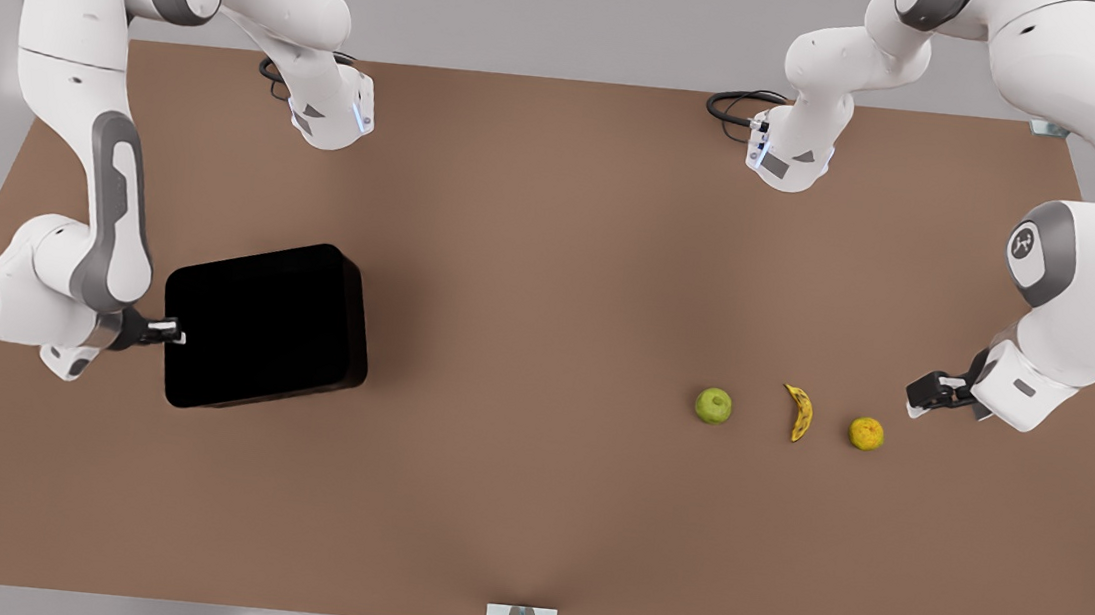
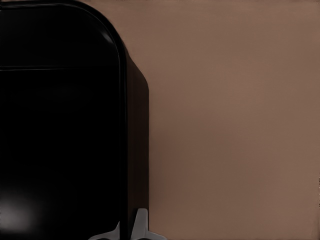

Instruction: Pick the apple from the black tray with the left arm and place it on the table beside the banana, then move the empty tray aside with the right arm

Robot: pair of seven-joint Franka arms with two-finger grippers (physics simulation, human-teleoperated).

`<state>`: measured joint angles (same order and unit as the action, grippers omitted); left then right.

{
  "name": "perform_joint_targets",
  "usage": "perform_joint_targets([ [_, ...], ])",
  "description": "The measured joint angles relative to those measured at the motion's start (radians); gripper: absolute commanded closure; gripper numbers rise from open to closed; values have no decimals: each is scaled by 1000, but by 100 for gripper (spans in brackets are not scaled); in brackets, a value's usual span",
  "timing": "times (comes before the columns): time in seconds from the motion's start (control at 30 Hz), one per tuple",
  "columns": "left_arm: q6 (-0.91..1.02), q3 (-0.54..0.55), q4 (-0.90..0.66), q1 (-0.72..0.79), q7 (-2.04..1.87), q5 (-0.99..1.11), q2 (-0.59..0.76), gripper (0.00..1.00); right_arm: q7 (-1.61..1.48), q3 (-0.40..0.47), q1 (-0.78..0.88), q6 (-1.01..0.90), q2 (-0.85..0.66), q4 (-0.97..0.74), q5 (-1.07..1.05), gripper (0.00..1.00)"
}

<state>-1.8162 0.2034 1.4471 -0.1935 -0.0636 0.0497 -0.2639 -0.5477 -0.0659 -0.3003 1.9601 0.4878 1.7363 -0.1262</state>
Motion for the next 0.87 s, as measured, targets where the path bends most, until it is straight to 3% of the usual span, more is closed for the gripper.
perform_joint_targets([
  [0.13,-1,-3,1,-3,-1,-3,-3,0,-89,0,1,45,33,-1,24,84],
  [0.17,-1,-4,1,-3,-1,-5,-3,0,-108,1,0,54,39,-1,30,78],
  [0.2,0,-4,1,-3,-1,-6,-2,0,-126,1,0,62,42,-1,37,63],
  [0.23,0,-4,1,-3,-1,-6,-2,0,-142,1,0,69,44,-1,43,39],
  [0.27,0,-4,1,-3,-1,-7,-2,0,-156,1,0,74,45,-1,47,22],
  [0.37,0,-4,3,-3,-1,-8,-3,0,-190,2,0,86,45,-1,54,4],
  [0.47,1,-4,4,-3,-2,-8,-4,0,-207,-9,22,38,9,-57,30,2],
  [0.63,1,-3,5,-2,-2,-8,-3,0,-138,-47,200,-224,-145,-288,-7,0],
  [0.87,1,-4,3,-3,-2,-8,-3,0,69,-62,264,-386,-206,-320,55,0],
])
